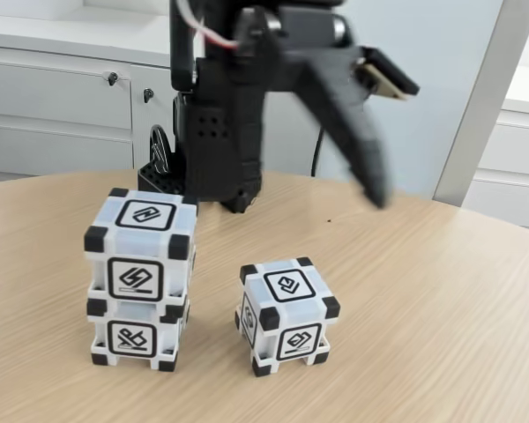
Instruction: Stack cubes from left to right.
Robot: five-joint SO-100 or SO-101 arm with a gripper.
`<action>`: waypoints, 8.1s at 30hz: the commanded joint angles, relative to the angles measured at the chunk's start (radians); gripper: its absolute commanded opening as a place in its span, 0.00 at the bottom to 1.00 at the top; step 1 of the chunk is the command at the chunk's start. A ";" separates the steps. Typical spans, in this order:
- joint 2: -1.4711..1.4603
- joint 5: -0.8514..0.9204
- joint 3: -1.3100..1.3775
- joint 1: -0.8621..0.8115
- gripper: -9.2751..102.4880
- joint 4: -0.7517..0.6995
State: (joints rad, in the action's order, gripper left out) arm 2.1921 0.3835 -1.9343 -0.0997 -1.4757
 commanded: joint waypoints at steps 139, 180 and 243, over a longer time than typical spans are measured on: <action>-0.092 -0.276 0.301 -0.229 0.08 -0.440; -0.086 -0.291 0.304 -0.276 0.08 -0.440; 1.045 -0.118 -0.183 -0.264 0.08 -0.052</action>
State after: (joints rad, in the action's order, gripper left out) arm 3.1769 0.2485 -1.9911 -0.3697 -1.5984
